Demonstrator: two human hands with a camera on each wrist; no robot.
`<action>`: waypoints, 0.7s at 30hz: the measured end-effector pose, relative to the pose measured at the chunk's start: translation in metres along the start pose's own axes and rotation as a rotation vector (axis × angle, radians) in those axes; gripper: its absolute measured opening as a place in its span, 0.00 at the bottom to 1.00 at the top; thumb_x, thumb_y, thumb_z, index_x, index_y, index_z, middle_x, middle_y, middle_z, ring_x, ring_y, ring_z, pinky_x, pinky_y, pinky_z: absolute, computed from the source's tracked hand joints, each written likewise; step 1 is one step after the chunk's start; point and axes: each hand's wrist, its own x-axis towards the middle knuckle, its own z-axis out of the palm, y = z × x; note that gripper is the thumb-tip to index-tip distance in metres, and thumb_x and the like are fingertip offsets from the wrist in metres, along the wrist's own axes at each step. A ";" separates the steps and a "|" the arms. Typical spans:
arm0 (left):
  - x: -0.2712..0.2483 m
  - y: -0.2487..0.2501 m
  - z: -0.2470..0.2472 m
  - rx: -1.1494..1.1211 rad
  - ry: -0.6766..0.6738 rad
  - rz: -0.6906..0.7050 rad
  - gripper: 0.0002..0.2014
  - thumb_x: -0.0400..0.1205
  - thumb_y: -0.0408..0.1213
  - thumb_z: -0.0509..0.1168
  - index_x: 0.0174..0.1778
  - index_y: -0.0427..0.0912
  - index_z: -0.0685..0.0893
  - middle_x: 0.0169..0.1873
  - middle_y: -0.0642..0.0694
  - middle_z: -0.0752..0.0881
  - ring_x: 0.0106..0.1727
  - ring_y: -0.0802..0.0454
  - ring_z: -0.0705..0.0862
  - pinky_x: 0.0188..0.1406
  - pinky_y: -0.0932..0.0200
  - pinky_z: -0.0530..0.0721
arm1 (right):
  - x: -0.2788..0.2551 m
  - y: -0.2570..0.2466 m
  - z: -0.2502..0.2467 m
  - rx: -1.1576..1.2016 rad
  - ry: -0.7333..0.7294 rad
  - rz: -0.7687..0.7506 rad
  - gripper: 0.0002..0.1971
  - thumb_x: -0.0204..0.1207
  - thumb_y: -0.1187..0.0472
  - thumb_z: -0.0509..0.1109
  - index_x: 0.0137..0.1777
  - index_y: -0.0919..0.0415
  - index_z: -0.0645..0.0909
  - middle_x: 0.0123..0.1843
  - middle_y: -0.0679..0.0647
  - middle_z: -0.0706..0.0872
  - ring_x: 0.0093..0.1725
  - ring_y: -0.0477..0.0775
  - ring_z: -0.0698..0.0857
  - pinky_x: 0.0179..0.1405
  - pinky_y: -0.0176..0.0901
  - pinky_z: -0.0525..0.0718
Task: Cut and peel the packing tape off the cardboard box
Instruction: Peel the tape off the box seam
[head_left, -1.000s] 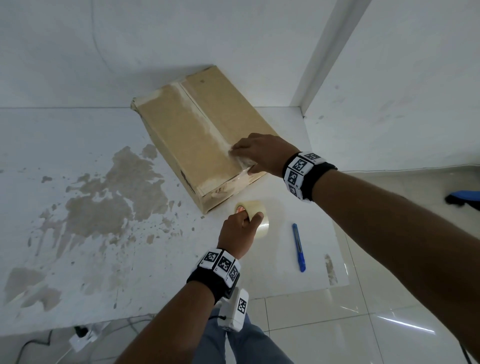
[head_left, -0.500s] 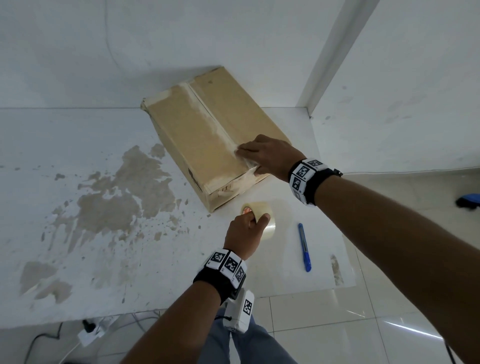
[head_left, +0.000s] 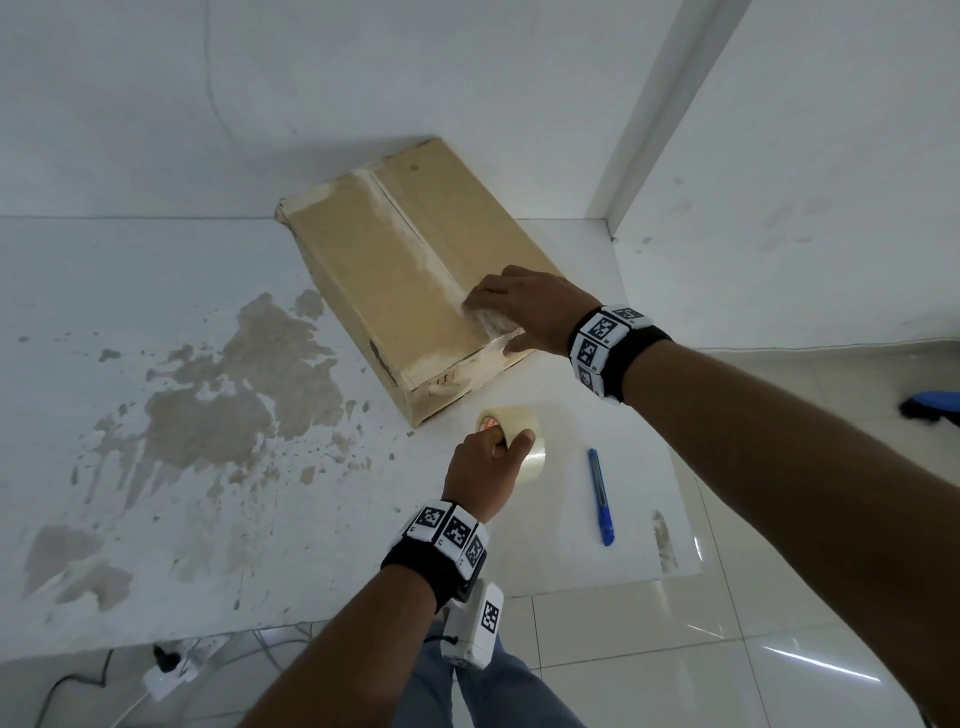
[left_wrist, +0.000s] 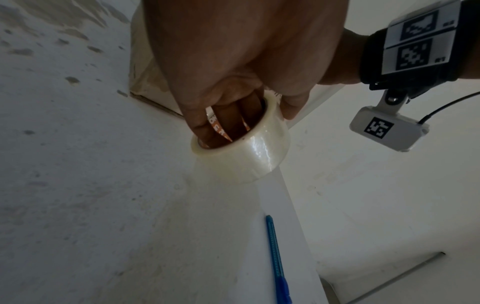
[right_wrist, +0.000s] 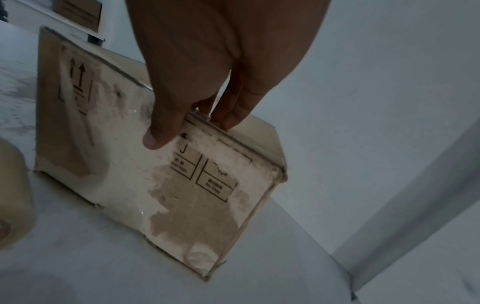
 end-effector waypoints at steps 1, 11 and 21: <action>0.000 0.000 0.000 -0.006 0.000 -0.002 0.27 0.78 0.57 0.59 0.44 0.32 0.87 0.37 0.35 0.89 0.41 0.43 0.81 0.43 0.54 0.79 | 0.001 -0.001 -0.001 -0.006 -0.006 0.012 0.34 0.71 0.55 0.80 0.77 0.54 0.73 0.70 0.51 0.79 0.65 0.58 0.77 0.55 0.54 0.84; 0.005 0.000 0.000 0.000 0.022 -0.003 0.25 0.83 0.53 0.62 0.46 0.29 0.87 0.39 0.33 0.90 0.40 0.45 0.81 0.41 0.57 0.76 | 0.010 -0.013 -0.002 -0.029 0.025 0.042 0.33 0.67 0.33 0.75 0.64 0.56 0.80 0.59 0.50 0.80 0.54 0.55 0.78 0.41 0.47 0.80; 0.010 0.002 0.002 0.000 0.002 0.034 0.28 0.79 0.57 0.59 0.45 0.31 0.86 0.36 0.35 0.90 0.43 0.40 0.84 0.41 0.57 0.78 | 0.008 -0.014 0.000 -0.007 -0.001 0.068 0.31 0.68 0.43 0.79 0.68 0.57 0.79 0.63 0.51 0.80 0.57 0.57 0.78 0.48 0.52 0.83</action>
